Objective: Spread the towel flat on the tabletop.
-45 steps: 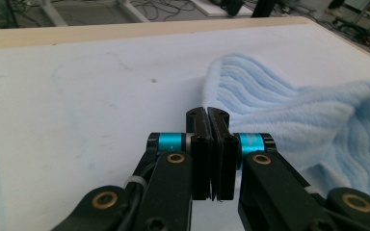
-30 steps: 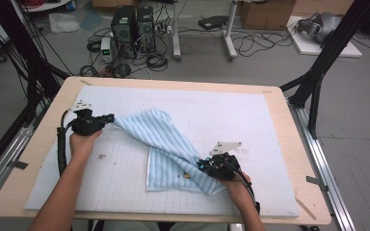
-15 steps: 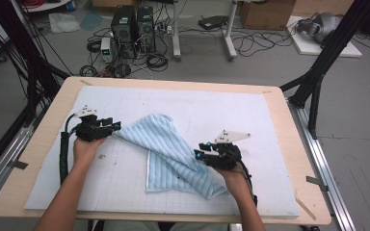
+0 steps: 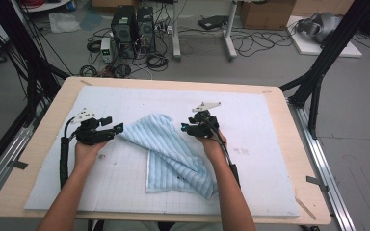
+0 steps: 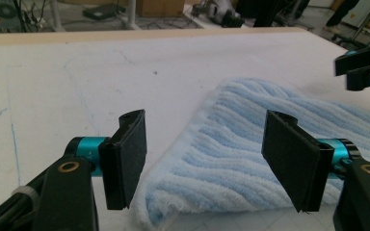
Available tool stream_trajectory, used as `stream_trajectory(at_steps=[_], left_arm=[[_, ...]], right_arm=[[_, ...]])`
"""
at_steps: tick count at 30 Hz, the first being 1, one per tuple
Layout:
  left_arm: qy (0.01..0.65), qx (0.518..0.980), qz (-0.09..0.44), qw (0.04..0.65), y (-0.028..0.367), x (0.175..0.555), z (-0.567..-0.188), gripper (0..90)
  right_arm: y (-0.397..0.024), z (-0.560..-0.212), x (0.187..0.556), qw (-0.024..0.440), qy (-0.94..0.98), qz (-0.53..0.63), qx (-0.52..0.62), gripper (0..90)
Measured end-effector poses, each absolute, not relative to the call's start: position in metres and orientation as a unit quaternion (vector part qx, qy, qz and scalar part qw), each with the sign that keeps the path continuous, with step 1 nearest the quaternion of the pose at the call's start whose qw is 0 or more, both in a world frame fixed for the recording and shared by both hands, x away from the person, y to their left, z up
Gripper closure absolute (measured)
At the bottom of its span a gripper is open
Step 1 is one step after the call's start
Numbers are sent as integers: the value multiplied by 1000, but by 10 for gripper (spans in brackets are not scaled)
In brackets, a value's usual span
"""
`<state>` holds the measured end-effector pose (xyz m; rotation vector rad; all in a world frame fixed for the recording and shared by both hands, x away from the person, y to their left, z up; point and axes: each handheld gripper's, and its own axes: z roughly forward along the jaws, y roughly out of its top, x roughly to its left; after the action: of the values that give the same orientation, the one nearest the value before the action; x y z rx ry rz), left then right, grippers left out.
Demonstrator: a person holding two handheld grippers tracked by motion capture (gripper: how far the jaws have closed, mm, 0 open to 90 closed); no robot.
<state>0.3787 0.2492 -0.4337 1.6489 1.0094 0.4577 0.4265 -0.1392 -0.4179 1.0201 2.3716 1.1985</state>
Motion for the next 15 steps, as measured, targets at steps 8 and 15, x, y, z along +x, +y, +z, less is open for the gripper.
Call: stream_trajectory(at_steps=[8,15], left_arm=[[397,701,217,551,246,363,-440,311],[407,688,212,562,255,356,-449,312]], right_arm=[[-110,-426,463,123,832,411,352,542],[-89,-441,480,101,838,393,366,546]])
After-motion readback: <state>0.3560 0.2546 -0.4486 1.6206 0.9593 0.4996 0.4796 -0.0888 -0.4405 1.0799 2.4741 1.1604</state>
